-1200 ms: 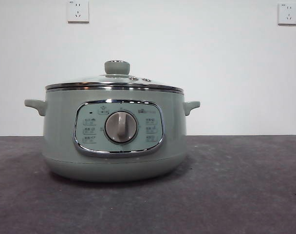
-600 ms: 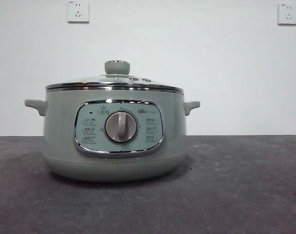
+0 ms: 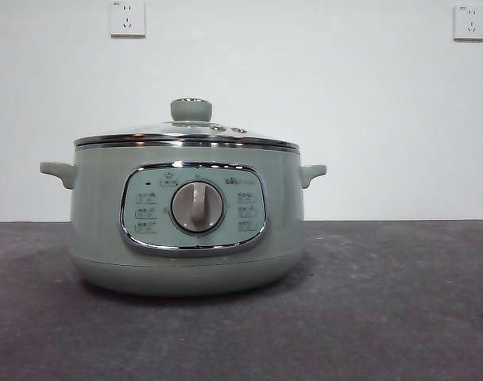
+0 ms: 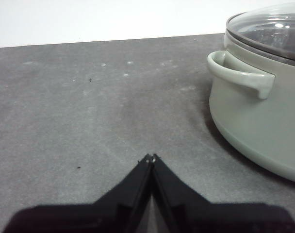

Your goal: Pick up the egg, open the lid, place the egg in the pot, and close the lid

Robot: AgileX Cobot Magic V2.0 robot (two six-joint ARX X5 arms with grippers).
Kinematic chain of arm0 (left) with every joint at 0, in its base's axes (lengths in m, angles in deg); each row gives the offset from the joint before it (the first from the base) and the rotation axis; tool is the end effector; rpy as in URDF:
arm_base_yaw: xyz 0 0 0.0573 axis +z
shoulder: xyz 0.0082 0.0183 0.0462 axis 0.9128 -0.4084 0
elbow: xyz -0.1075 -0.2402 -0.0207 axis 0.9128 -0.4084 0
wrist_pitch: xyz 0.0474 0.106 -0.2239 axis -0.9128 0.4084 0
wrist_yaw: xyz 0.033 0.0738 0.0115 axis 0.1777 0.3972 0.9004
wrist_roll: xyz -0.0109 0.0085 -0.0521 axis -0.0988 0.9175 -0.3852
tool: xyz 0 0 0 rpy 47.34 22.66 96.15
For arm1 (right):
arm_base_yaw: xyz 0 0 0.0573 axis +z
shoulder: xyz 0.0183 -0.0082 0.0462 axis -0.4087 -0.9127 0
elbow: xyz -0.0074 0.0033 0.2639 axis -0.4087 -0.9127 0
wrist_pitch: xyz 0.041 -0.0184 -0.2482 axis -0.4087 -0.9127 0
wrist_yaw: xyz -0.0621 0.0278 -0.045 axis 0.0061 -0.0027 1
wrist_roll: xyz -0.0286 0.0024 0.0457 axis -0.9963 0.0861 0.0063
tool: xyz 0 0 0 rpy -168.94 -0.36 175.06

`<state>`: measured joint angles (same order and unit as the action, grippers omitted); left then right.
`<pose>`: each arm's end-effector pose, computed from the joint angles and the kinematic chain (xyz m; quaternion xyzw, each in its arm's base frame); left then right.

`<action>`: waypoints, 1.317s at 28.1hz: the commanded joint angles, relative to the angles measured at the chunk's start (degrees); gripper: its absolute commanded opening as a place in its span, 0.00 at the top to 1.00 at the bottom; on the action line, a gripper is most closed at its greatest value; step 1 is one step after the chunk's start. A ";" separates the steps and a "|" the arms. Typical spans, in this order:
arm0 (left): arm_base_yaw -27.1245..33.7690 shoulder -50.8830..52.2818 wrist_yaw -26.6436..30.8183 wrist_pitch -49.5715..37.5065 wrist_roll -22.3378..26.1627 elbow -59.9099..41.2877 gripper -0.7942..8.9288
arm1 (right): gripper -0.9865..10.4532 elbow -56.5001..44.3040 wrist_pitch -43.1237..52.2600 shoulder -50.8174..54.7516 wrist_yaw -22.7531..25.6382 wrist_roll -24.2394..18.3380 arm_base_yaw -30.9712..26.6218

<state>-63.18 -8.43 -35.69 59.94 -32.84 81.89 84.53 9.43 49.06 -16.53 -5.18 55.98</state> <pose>0.0987 0.0007 0.1487 0.0059 0.1057 -0.0474 0.9932 0.0355 0.0205 0.4153 -0.0469 0.3180 0.2225 0.9204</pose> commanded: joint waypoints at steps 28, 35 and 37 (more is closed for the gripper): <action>0.20 -0.22 0.13 -0.28 -0.57 -0.59 0.92 | 0.91 -77.29 69.83 38.73 -0.70 -5.88 -27.80; 0.20 -0.22 0.13 -0.28 -0.57 -0.59 0.92 | 0.91 -78.47 66.86 38.73 -0.72 -5.51 -27.80; 0.20 -0.22 0.15 -0.28 -0.57 -0.59 0.92 | 0.91 -78.47 66.93 38.73 -0.72 -5.60 -27.78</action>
<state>-63.18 -8.62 -35.69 59.94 -32.86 81.89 6.63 76.03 87.64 -17.19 -11.00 28.25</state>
